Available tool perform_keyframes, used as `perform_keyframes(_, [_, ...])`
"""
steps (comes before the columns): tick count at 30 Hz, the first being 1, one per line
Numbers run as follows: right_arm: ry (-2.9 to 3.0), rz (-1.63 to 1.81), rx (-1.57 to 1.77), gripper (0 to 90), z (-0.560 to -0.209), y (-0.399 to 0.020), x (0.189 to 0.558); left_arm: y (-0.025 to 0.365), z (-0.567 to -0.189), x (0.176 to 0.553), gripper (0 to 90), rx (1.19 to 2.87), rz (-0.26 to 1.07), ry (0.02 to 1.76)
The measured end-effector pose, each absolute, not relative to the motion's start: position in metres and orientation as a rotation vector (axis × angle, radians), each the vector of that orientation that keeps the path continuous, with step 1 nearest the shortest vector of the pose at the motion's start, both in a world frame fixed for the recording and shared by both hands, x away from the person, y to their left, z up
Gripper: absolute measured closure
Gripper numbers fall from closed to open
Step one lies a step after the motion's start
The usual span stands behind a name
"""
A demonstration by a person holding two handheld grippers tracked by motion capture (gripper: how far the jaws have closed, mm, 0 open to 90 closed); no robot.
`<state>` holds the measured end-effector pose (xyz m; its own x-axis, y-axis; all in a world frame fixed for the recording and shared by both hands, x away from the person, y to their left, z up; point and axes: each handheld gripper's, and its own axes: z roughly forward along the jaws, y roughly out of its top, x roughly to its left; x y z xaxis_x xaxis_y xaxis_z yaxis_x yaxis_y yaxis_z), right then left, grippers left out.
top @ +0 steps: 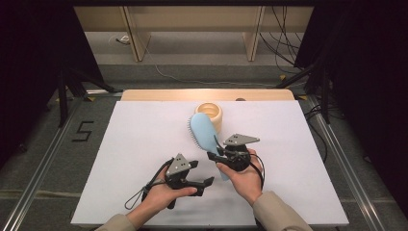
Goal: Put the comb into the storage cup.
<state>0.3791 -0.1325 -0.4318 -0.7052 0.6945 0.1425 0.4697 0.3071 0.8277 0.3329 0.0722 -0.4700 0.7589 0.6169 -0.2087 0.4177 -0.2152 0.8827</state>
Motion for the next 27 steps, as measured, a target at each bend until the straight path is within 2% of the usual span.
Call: perform_keyframes(27, [2.334, 1.349, 1.058, 70.2, -0.433, -0.124, 0.377, 0.043, -0.481, 0.340, 22.9, 1.816, 0.188, 0.789])
